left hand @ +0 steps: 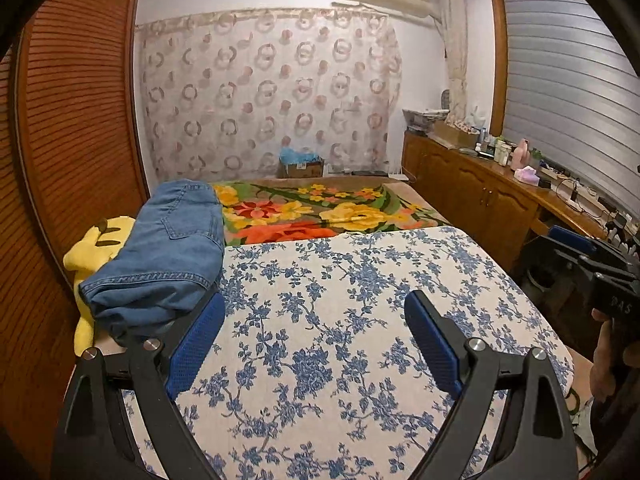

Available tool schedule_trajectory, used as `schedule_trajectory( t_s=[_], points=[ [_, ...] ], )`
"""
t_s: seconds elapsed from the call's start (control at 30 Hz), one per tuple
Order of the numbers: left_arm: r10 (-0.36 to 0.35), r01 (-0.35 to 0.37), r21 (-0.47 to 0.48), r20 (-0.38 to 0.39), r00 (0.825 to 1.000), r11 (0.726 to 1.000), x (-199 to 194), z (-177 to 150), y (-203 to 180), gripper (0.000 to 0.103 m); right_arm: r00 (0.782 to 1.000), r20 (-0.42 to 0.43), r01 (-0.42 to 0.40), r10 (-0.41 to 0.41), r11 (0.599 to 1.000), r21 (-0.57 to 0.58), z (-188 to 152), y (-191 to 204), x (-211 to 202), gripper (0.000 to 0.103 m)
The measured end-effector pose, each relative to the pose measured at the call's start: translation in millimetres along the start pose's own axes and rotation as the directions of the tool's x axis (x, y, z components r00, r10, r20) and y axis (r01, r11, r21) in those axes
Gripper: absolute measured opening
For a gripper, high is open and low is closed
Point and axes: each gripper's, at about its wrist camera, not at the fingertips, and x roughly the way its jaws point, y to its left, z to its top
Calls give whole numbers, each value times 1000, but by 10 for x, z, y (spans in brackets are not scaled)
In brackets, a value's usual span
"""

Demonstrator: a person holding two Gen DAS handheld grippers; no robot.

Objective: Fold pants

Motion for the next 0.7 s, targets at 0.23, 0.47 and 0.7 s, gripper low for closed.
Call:
schedule_trajectory(
  t_s=[0.23,0.47,0.7],
  points=[
    [11,-10,-3,20,1000,1000,-126,6,-44,92,1000,11,13,-13,1000,5,-41,60,-171,68],
    [12,-12,-2,22,1000,1000,-154,15,-56,92,1000,16,15,-15,1000,12,-2,18,-123,68],
    [12,-12,-2,19,1000,1000,-167,3,-83,92,1000,22,17,-18,1000,11,-13,12,-67,68]
  ],
)
